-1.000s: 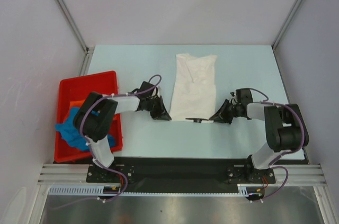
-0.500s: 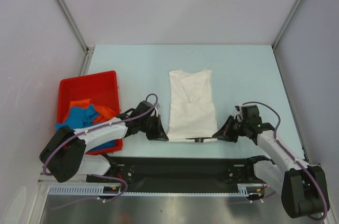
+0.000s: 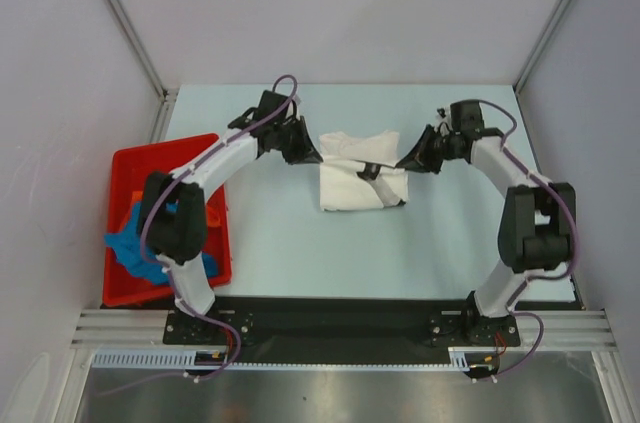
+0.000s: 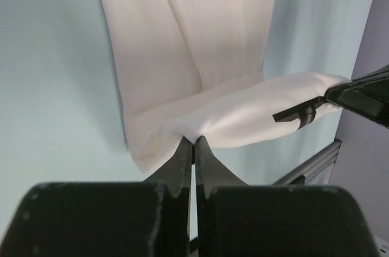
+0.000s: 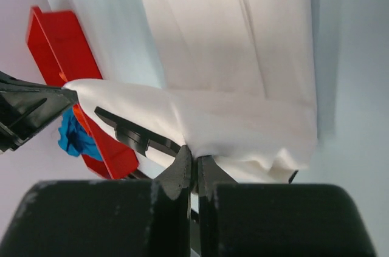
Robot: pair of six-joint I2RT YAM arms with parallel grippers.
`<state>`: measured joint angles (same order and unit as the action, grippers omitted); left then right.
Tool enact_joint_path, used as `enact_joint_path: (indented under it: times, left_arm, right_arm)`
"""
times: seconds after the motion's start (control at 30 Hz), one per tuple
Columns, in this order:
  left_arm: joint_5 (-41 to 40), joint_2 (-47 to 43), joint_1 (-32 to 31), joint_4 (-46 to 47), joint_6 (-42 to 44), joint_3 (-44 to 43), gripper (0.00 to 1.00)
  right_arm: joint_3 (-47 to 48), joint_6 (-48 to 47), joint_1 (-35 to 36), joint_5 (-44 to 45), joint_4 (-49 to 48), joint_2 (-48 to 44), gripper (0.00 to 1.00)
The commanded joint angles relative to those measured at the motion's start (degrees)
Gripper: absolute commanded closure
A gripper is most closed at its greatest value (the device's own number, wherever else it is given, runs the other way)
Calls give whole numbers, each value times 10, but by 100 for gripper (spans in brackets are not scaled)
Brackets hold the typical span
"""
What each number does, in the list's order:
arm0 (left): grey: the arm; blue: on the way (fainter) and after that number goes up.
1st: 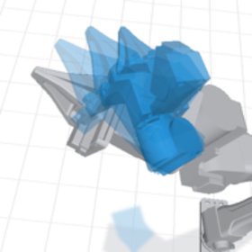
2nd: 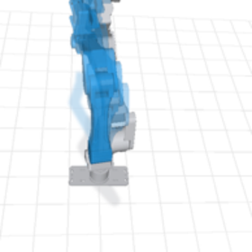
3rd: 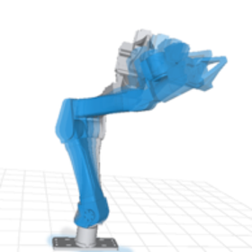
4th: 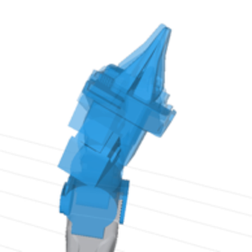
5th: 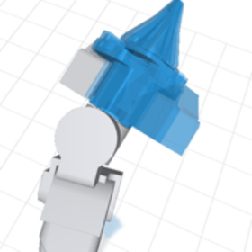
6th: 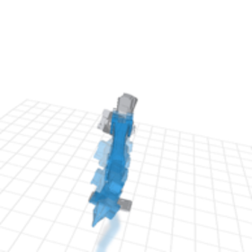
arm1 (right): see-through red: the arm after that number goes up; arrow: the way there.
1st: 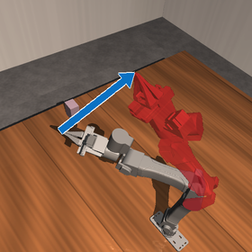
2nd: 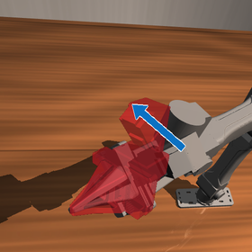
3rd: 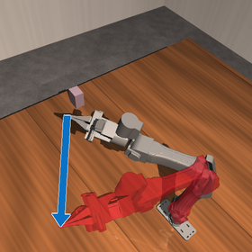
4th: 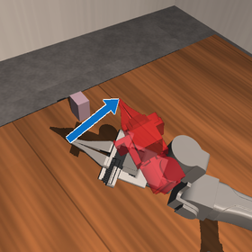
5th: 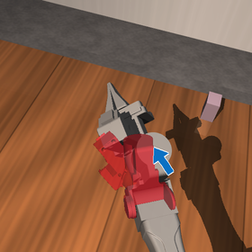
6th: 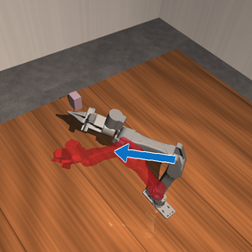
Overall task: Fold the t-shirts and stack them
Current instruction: Fold the tshirt
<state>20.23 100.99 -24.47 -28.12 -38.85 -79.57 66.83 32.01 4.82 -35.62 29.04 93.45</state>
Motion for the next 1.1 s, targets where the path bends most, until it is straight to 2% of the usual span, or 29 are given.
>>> enact_joint_path:
  times: [0.0, 0.2, 0.43, 0.83, 1.07]
  left_arm:
    - [20, 66, 22, -43, 40, -108, 99]
    - [41, 178, 54, -44, 31, -246, 100]
    - [68, 265, 76, -29, -2, -333, 99]
    - [77, 332, 81, 14, -38, -379, 100]
    - [71, 360, 82, 25, -49, -401, 100]
  right_arm:
    - [105, -24, -12, -16, 25, 85, 100]
    - [286, 0, -21, -53, 29, 233, 100]
    - [434, 12, -24, -83, 59, 359, 100]
    - [517, 41, -32, -104, 39, 442, 100]
    - [552, 49, -36, -108, 33, 475, 93]
